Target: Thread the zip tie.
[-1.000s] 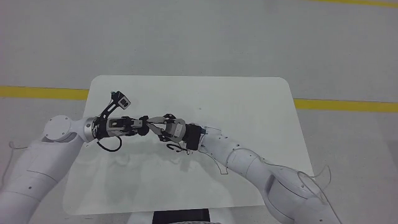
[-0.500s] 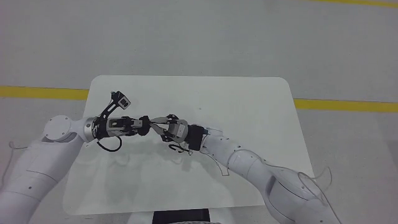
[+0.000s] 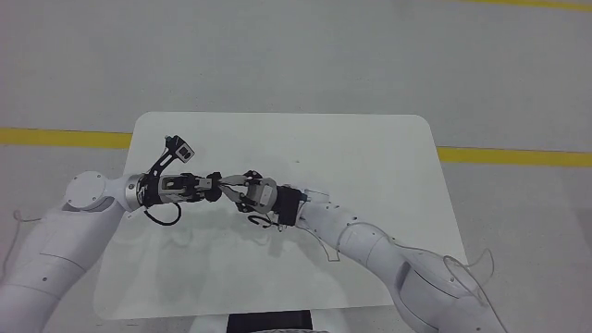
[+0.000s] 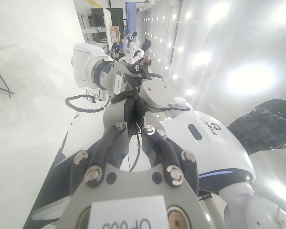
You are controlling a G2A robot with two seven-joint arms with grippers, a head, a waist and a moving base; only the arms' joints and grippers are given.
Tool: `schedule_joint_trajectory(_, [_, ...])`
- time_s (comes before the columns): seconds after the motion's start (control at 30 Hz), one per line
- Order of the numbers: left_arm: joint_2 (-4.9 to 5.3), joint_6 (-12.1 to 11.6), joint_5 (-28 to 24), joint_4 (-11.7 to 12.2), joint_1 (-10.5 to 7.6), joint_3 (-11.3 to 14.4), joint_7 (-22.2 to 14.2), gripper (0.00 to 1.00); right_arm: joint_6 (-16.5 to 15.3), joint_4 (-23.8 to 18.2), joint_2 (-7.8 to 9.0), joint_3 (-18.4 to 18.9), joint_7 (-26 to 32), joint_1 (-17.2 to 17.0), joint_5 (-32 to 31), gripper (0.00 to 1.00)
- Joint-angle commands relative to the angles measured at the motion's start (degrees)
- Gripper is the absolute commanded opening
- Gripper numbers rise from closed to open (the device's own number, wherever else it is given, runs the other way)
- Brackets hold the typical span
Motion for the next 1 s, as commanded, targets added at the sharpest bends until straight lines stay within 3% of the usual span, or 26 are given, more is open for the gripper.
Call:
schedule_joint_trajectory(0.0, [0.00,0.00,0.00,0.00,0.00,0.00,0.00,0.00,0.00,-0.01,-0.10,-0.13,0.14,0.09,0.00,0.00])
schedule_joint_trajectory(0.6, [0.00,0.00,0.00,0.00,0.00,0.00,0.00,0.00,0.00,1.91,-0.53,-1.02,-0.76,-0.31,1.23,0.00])
schedule_joint_trajectory(0.63, [0.00,0.00,0.00,0.00,0.00,0.00,0.00,0.00,0.00,1.91,-0.52,-1.10,-0.93,-0.31,1.16,0.08])
schedule_joint_trajectory(0.7, [0.00,0.00,0.00,0.00,0.00,0.00,0.00,0.00,0.00,1.97,-0.45,-1.18,-1.17,-0.29,1.14,0.74])
schedule_joint_trajectory(0.73, [0.00,0.00,0.00,0.00,0.00,0.00,0.00,0.00,0.00,1.98,-0.41,-1.19,-1.27,-0.30,1.15,1.00])
schedule_joint_trajectory(0.97, [0.00,0.00,0.00,0.00,0.00,0.00,0.00,0.00,0.36,1.17,0.58,0.63,-1.35,-1.01,-0.17,1.00])
